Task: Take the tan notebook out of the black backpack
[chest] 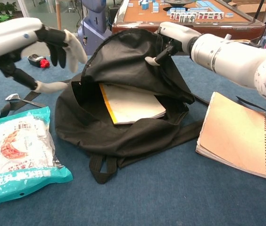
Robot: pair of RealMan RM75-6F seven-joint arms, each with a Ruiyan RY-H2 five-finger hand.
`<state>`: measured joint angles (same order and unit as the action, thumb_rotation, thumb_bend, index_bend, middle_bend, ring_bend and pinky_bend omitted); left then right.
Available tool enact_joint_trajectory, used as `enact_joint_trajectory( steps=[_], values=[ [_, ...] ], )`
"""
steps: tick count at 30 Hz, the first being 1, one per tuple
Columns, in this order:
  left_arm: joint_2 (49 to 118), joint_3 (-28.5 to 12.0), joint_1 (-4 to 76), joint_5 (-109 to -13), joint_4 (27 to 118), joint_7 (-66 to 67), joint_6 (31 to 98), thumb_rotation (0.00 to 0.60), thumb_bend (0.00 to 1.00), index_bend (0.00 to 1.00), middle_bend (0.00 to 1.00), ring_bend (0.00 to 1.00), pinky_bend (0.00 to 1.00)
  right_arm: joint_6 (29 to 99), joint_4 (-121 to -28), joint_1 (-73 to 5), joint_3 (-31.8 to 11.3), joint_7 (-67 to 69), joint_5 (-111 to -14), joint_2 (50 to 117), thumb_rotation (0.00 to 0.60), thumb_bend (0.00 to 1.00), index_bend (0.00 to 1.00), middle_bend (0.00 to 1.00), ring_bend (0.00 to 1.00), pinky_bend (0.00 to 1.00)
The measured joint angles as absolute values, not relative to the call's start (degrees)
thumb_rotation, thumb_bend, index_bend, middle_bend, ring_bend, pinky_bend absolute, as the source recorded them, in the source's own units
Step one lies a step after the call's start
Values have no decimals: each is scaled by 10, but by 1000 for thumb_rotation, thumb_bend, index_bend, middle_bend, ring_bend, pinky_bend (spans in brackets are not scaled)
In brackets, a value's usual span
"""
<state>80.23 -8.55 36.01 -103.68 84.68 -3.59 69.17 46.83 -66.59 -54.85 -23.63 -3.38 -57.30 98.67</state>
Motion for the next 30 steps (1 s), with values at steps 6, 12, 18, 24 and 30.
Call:
enact_joint_trajectory(
  steps=[6, 12, 18, 24, 30],
  values=[
    [884, -90, 411, -1032, 737, -55, 661, 600, 298, 413, 461, 454, 447, 474, -664, -550, -232, -38, -569, 989, 600, 387, 650, 448, 338, 327],
    [942, -83, 451, -1005, 650, -56, 608, 600, 298, 298, 394, 370, 409, 476, -664, -547, -225, -36, -569, 989, 600, 387, 649, 447, 338, 327],
    [978, -67, 471, -990, 592, -35, 584, 600, 273, 222, 308, 301, 356, 476, -659, -544, -221, -29, -571, 989, 600, 385, 650, 444, 338, 327],
    [1006, -57, 480, -979, 542, -28, 583, 600, 265, 201, 295, 293, 353, 473, -653, -541, -217, -21, -573, 987, 600, 383, 649, 442, 337, 327],
    [1036, -47, 490, -973, 487, -34, 584, 600, 249, 182, 285, 283, 350, 468, -646, -540, -214, -15, -574, 988, 600, 382, 649, 441, 338, 327]
  ],
)
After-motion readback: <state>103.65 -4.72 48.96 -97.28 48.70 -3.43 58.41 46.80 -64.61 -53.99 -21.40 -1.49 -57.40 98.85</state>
